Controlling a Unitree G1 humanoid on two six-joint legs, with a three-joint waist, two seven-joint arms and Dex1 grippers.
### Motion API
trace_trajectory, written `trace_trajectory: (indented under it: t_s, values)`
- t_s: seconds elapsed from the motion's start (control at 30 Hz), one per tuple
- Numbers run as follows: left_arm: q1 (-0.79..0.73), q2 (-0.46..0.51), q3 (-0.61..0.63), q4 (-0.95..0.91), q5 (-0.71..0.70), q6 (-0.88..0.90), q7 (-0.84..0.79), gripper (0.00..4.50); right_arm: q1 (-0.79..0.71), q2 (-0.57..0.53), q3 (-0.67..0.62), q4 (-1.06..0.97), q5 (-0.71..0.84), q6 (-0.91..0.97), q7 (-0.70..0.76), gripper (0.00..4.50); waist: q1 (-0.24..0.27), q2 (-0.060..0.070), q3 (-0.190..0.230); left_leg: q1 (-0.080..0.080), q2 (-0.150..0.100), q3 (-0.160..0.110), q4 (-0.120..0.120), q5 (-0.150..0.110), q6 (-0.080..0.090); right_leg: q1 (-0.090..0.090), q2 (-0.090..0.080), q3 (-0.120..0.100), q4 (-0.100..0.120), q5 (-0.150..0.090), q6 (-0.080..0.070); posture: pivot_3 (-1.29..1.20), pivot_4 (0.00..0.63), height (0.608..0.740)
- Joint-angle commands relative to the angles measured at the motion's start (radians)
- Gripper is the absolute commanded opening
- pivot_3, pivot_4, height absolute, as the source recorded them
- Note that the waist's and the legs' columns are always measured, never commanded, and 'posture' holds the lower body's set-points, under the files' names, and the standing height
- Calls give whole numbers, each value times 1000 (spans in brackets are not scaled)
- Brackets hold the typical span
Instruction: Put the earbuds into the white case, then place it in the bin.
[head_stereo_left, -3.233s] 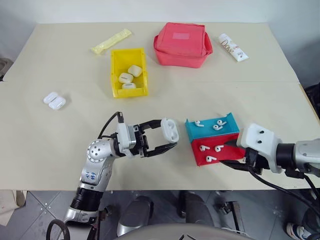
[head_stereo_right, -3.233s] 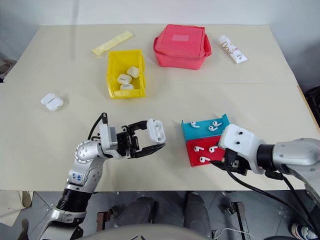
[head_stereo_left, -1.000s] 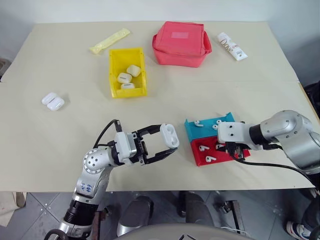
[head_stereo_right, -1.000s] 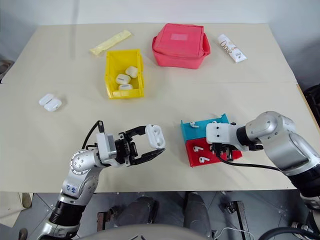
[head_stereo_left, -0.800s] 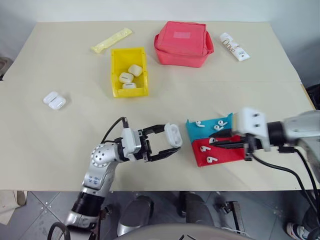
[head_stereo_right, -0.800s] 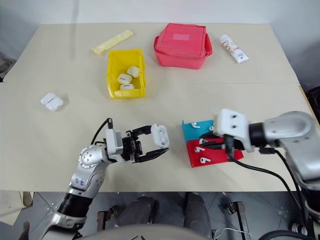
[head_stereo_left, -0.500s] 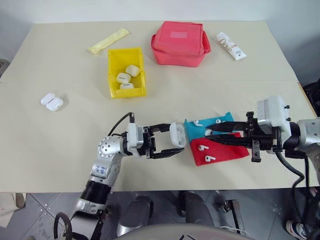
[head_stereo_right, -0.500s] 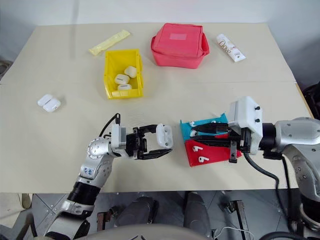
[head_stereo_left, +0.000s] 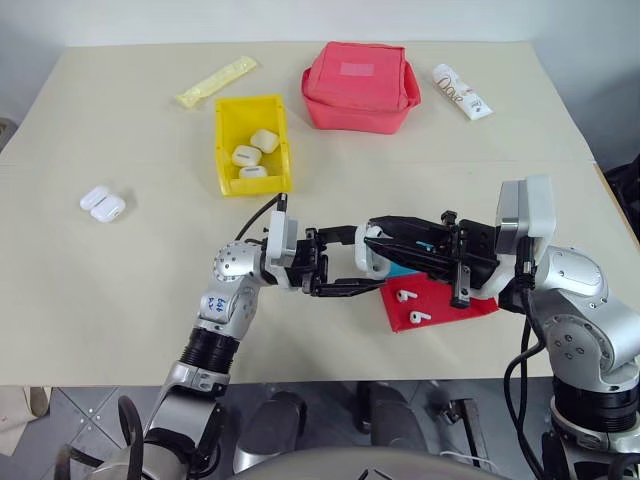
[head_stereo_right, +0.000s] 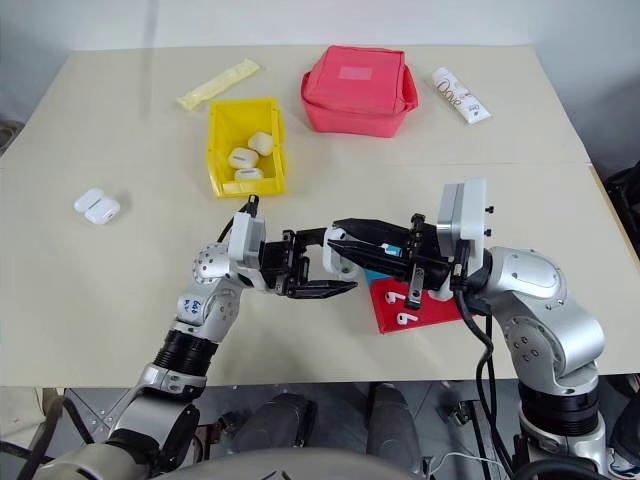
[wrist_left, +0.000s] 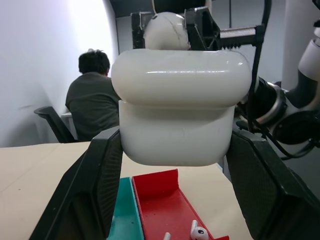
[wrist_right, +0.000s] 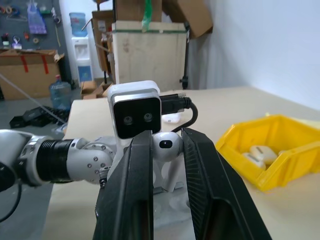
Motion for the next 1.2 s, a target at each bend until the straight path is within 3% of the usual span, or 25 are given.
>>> trace_trajectory:
  t_s: [0.03, 0.6, 1.2]
  values:
    - [-25, -14, 14, -60, -37, 10, -3, 2764, 23, 8, 23, 4, -21, -49, 2, 477, 0, 0, 0, 0, 0, 0, 0, 0, 0, 0, 0, 0, 0, 0, 0, 0, 150, 740]
    - [-34, -29, 33, -72, -35, 1, -26, 2764, 63, 39, 90, 127, -64, -185, 5, 477, -6, 1, 0, 0, 0, 0, 0, 0, 0, 0, 0, 0, 0, 0, 0, 0, 150, 740]
    - [-85, -39, 86, 62, 3, -102, -9, 2764, 65, -111, 99, 89, -70, -115, 14, 477, -6, 0, 0, 0, 0, 0, 0, 0, 0, 0, 0, 0, -1, 0, 0, 0, 150, 740]
